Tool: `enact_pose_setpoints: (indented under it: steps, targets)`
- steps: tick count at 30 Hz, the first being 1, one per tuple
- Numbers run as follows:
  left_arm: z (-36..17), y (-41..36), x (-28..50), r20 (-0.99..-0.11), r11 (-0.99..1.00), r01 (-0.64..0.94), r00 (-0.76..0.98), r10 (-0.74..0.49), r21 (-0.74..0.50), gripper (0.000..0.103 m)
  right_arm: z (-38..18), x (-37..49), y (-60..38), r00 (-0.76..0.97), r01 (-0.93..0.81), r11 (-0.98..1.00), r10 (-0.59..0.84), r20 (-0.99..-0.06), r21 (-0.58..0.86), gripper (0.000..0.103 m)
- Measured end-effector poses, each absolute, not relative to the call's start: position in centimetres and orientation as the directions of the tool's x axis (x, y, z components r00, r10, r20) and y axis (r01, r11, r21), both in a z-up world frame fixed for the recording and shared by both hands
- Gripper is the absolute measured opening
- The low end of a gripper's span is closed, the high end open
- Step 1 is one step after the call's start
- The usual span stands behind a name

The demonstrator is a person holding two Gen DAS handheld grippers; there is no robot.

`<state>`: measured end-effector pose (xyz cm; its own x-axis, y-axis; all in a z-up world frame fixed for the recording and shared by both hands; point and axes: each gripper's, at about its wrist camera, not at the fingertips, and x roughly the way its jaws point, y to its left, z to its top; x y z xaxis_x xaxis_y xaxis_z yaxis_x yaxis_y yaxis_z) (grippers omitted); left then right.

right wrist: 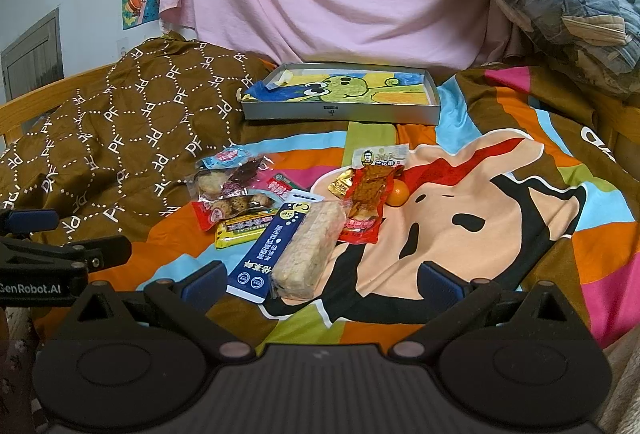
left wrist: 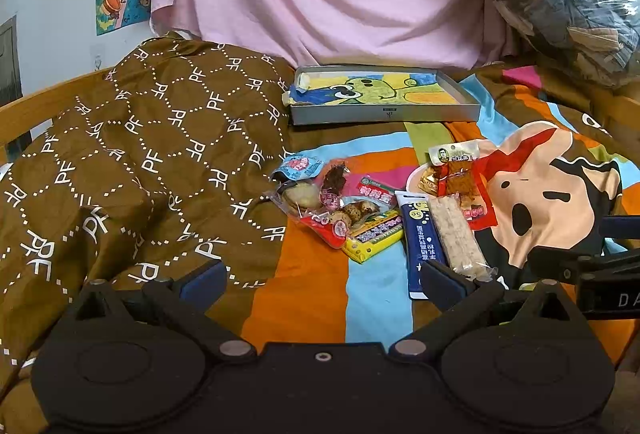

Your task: Organize snacks

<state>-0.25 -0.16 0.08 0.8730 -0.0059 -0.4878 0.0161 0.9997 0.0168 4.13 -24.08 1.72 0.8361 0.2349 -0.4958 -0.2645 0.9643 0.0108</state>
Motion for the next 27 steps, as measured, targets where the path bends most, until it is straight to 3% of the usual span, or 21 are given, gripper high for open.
enact_pose_setpoints:
  steps: [15,27]
  targets:
    - [-0.3,-0.7,0.9,-0.549,0.999,-0.011,0.835,0.027,0.033,0.102,1.9,4.2,-24.0,0.820,-0.260,0.965,0.233,-0.523,0.022,0.103]
    - [1.1,-2.6,2.2,-0.563,0.992,-0.018,0.822,0.088,0.128,0.102,3.8,5.1,-24.9,0.825,-0.271,0.962,0.250,-0.506,0.033,0.103]
